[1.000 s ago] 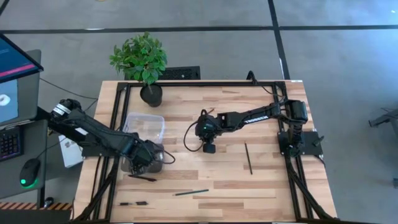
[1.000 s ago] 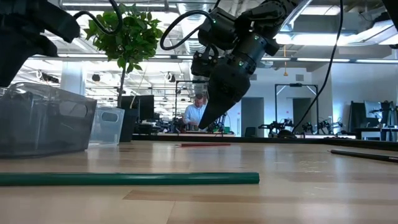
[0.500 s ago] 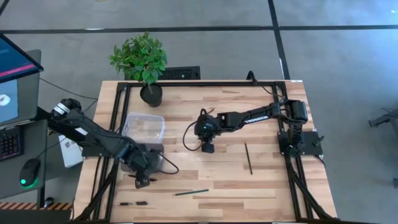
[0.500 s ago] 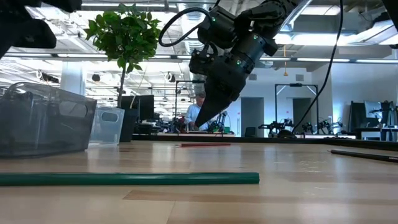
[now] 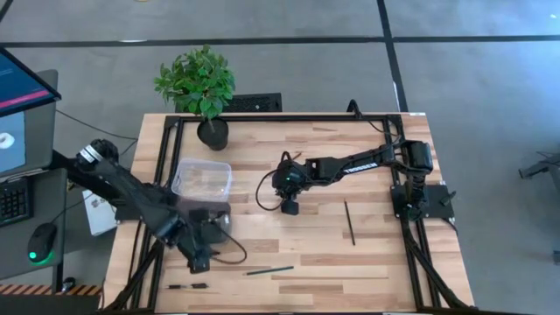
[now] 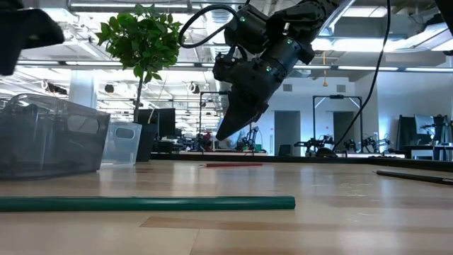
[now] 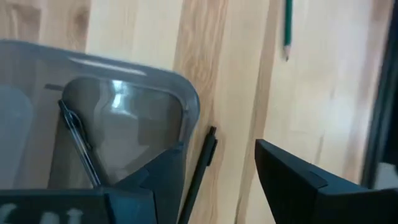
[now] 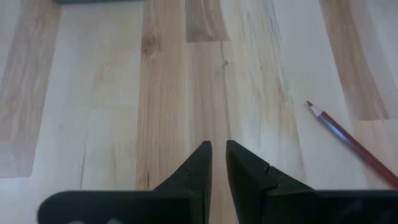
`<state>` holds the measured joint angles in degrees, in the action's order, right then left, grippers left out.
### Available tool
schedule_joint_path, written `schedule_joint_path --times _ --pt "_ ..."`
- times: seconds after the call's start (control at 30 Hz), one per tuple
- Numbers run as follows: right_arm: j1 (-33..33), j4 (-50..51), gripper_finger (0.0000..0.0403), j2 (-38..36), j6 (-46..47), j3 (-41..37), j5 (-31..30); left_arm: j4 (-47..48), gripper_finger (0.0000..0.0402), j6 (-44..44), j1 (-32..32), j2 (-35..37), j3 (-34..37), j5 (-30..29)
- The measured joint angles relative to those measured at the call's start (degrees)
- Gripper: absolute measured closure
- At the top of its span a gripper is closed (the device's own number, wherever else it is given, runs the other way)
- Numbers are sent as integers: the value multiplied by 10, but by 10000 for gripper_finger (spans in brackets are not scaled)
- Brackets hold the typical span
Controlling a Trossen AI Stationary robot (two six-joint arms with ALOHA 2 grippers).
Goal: Sort pens & pencils
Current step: Put the top black pen into the black bin
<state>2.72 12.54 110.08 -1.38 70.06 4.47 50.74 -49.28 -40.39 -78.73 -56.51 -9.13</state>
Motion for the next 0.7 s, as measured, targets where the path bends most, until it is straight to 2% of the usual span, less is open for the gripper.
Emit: schedule_joint_path --times 0.33,0.6,0.7 --pt "0 2 331 0 28 0 0 -10 219 -75 -61 -124 0 12" --pt "-5 0 331 0 47 0 0 -3 219 -149 -99 -174 0 -23" --pt "-9 0 331 0 50 0 0 -1 219 -150 -99 -199 0 -10"
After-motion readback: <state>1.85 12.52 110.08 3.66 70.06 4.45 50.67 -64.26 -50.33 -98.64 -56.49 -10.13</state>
